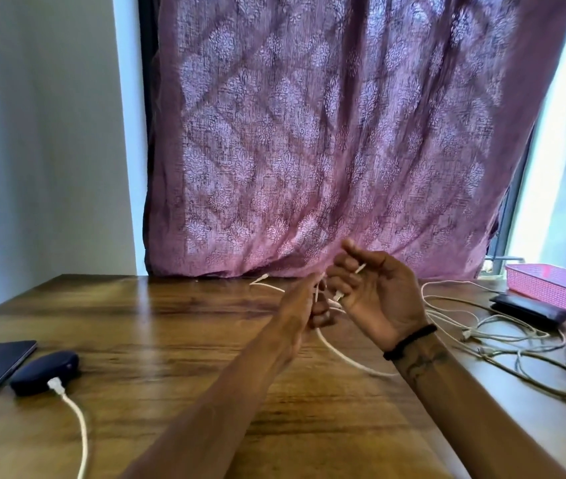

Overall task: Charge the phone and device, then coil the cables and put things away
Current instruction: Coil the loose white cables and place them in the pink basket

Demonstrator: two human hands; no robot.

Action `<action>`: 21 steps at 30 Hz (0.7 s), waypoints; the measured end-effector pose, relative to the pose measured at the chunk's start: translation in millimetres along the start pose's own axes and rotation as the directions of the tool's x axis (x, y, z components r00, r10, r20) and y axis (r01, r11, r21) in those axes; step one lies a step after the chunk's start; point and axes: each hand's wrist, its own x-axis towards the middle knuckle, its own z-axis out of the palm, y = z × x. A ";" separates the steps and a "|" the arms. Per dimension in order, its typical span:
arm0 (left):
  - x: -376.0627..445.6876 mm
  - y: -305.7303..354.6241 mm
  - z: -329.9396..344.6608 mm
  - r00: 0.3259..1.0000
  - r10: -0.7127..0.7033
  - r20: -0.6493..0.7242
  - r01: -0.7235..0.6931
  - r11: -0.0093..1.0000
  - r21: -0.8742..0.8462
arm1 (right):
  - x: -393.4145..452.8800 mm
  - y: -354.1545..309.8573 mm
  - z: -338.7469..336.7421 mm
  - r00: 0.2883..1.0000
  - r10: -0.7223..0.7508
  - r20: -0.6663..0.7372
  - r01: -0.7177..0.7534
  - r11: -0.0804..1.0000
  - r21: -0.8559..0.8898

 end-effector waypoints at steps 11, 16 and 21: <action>5.5 -9.6 -16.3 0.700 0.642 0.312 -0.420 0.017 0.907 | 15.6 -9.1 -53.2 0.819 -0.410 -0.401 0.229 0.875 -0.426; 1.8 1.0 -18.6 0.666 0.701 0.257 -0.329 -0.034 0.944 | 17.5 17.4 -59.3 0.895 -0.425 -0.135 -0.014 0.277 -0.961; -0.1 11.5 -31.4 0.688 0.692 0.217 -0.261 -0.043 0.964 | 5.7 40.5 -47.8 0.968 -0.246 0.057 0.055 -0.018 -0.998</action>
